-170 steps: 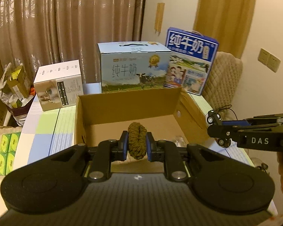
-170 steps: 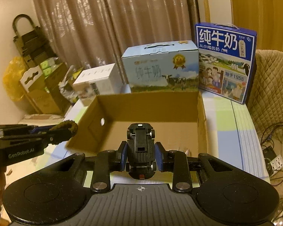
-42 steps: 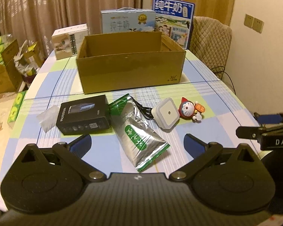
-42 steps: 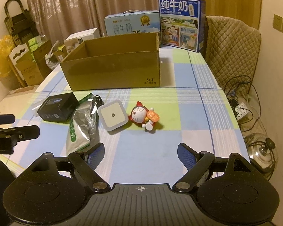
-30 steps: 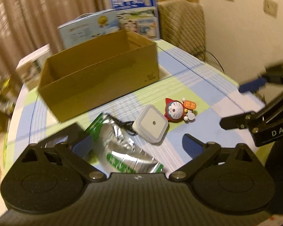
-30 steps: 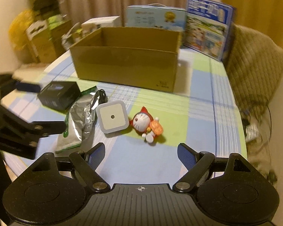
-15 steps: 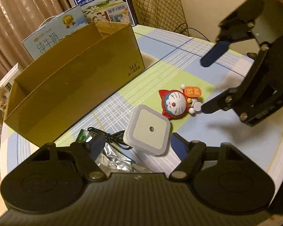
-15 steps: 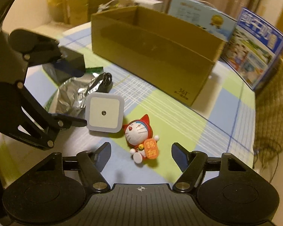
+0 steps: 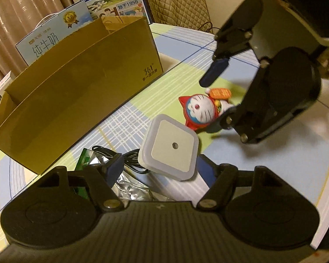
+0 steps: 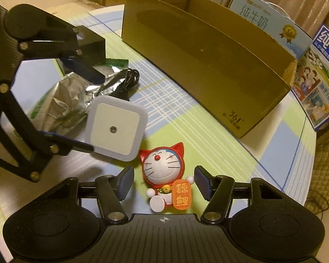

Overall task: Organize objects
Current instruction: 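Lower the right tool toward the red cat figurine, then grasp the red cat figurine with the right tool while the left tool grasps the white night light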

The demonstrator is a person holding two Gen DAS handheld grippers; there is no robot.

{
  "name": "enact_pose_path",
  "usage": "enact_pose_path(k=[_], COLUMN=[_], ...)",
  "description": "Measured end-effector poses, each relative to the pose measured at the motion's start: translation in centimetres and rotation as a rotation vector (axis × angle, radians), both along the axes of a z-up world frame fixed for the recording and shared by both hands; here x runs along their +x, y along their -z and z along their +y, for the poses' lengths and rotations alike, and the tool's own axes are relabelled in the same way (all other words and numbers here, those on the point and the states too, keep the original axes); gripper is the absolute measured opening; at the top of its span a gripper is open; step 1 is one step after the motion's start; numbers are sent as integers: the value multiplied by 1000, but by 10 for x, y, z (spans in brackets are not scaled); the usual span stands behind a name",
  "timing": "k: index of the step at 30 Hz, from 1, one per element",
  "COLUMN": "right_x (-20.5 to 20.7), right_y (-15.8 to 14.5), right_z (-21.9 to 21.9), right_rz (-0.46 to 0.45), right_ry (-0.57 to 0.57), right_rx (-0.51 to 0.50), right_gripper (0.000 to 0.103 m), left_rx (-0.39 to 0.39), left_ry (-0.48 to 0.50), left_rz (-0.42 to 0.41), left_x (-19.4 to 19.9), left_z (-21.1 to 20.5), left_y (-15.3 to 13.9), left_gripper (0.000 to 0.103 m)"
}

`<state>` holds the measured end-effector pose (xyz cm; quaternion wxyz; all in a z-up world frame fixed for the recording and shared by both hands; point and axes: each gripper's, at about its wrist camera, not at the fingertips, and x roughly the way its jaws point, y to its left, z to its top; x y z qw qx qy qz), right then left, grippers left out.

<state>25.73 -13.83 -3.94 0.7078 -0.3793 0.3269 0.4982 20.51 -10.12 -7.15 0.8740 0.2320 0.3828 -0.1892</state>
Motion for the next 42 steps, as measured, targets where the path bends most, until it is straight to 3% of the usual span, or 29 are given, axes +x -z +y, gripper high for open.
enact_pose_path(k=[10, 13, 21, 26, 32, 38, 42], right_x=[9, 10, 22, 31, 30, 30, 29], right_y=[9, 13, 6, -5, -10, -10, -12], right_z=[6, 7, -7, -22, -30, -33, -32], right_rz=[-34, -41, -9, 29, 43, 61, 60], right_ry=[-41, -40, 126, 242, 282, 317, 324], right_rx=[-18, -22, 28, 71, 81, 94, 99], right_gripper=[53, 42, 41, 41, 41, 41, 41], left_rx=[0, -2, 15, 85, 190, 238, 242], left_ry=[15, 24, 64, 103, 157, 191, 190], left_rz=[-2, -3, -10, -40, -84, -96, -99], left_x=[2, 3, 5, 8, 7, 6, 7], left_z=[-2, -3, -9, -20, -32, -37, -38], left_y=[3, 5, 8, 13, 24, 33, 34], left_gripper=[72, 74, 74, 74, 73, 63, 62])
